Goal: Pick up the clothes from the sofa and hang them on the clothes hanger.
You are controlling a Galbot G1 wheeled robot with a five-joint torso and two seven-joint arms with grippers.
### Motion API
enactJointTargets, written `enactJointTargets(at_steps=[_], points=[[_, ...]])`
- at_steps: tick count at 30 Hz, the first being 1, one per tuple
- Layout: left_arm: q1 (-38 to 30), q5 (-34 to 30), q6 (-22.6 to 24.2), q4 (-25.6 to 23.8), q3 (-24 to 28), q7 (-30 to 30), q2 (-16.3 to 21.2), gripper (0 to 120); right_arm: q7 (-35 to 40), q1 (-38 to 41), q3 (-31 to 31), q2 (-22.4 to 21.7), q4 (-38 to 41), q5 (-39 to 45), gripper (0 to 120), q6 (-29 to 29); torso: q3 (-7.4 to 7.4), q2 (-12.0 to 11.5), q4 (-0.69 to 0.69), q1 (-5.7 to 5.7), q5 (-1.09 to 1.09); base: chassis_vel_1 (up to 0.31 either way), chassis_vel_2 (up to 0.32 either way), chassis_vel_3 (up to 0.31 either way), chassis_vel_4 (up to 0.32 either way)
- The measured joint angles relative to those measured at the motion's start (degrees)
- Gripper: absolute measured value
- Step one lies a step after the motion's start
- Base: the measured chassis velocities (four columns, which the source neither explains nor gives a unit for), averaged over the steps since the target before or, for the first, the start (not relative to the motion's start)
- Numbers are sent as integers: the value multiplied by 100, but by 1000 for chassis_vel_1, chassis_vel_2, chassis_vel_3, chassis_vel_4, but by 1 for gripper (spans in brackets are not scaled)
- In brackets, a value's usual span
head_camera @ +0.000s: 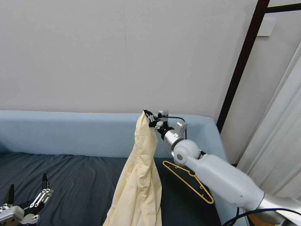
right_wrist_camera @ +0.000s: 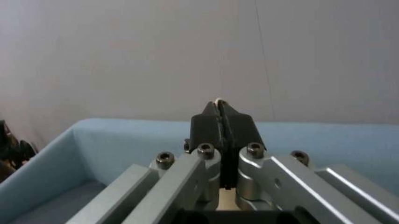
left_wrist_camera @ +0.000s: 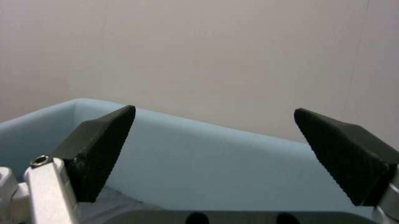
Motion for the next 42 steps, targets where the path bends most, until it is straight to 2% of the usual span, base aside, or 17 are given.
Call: enactJointTargets(at_steps=[4, 8, 9, 11, 14, 19, 20, 21, 23, 24, 25, 26, 30, 31, 34, 37, 42], points=[[0, 35, -14, 28, 30, 0, -15, 100, 168, -216, -74, 106, -315, -453, 0, -36, 0, 0, -1, -1, 1, 0, 0, 0, 0], [1, 42, -16, 54, 37, 0, -9, 100, 974, -295, -74, 266, -730, -1010, 1, -608, 0, 0, -1, 0, 0, 0, 0, 0, 0], [0, 44, -17, 69, 40, 2, 1, 100, 1314, -289, -48, 362, -944, -1326, 8, -929, 0, 0, 0, -1, 1, 0, 0, 0, 0], [0, 44, -18, 82, 42, 2, 6, 100, 1432, -262, -43, 398, -1055, -1548, 11, -1085, 0, 0, -1, -1, 1, 0, 0, 0, 0], [-2, 61, -42, 140, 81, 5, 13, 100, 1754, -2, -36, 554, -1415, -2098, 26, -1582, 0, 0, -1, 0, 0, 0, 0, 0, 0], [-18, 70, -52, 176, 117, 7, 24, 100, 1821, 271, 126, 728, -1565, -1968, 43, -1935, 0, 0, 4, 0, 0, 0, 0, 0, 0], [-22, 70, -53, 178, 118, 7, 37, 100, 1697, 305, 136, 679, -1513, -1996, 48, -2175, 0, 0, 3, 0, -1, 0, 0, 0, 0], [-22, 70, -53, 178, 118, 7, 37, 100, 1697, 305, 136, 679, -1513, -1996, 48, -2175, 0, 0, 3, 0, -1, 0, 0, 0, 0], [-22, 69, -53, 178, 110, 7, 66, 100, 1485, 299, 97, 489, -1236, -1895, 58, -2674, 0, 0, -1, 0, 1, 0, 0, 0, 0], [-23, 63, -53, 178, 95, 6, 80, 100, 1364, 239, 84, 330, -948, -1682, 63, -3229, 0, 1, -2, -1, 0, 0, 0, 0, 0], [-23, 63, -53, 178, 95, 6, 80, 100, 1364, 239, 84, 330, -948, -1682, 63, -3229, 0, 1, -2, -1, 0, 0, 0, 0, 0], [-23, 61, -53, 182, 88, 6, 89, 100, 1340, 197, 82, 260, -810, -1516, 68, -3575, 0, 0, -3, -1, 2, 0, 0, 0, 0], [-24, 51, -57, 185, 82, 4, 104, 100, 1597, 110, 221, 187, -632, -858, 86, -4274, 0, 0, 0, -1, 1, 0, 0, 0, 0], [-24, 51, -57, 185, 82, 4, 104, 100, 1597, 110, 221, 187, -632, -858, 86, -4274, 0, 0, 0, -1, 1, 0, 0, 0, 0], [-35, 48, -67, 201, 82, 4, 116, 100, 2049, 47, 311, 154, -453, -304, 98, -4534, 0, 1, 0, 0, 1, 0, 0, 0, 0], [-43, 48, -76, 234, 83, 3, 117, 100, 2275, -40, 270, 120, -301, -251, 99, -4540, 0, 0, 0, 0, 1, 0, 0, 0, 0], [-83, 35, -93, 329, 19, 2, 157, 100, 2629, -665, -237, -125, 670, -76, 100, -4415, 0, 1, 0, -1, 0, 0, 0, 0, 0]])
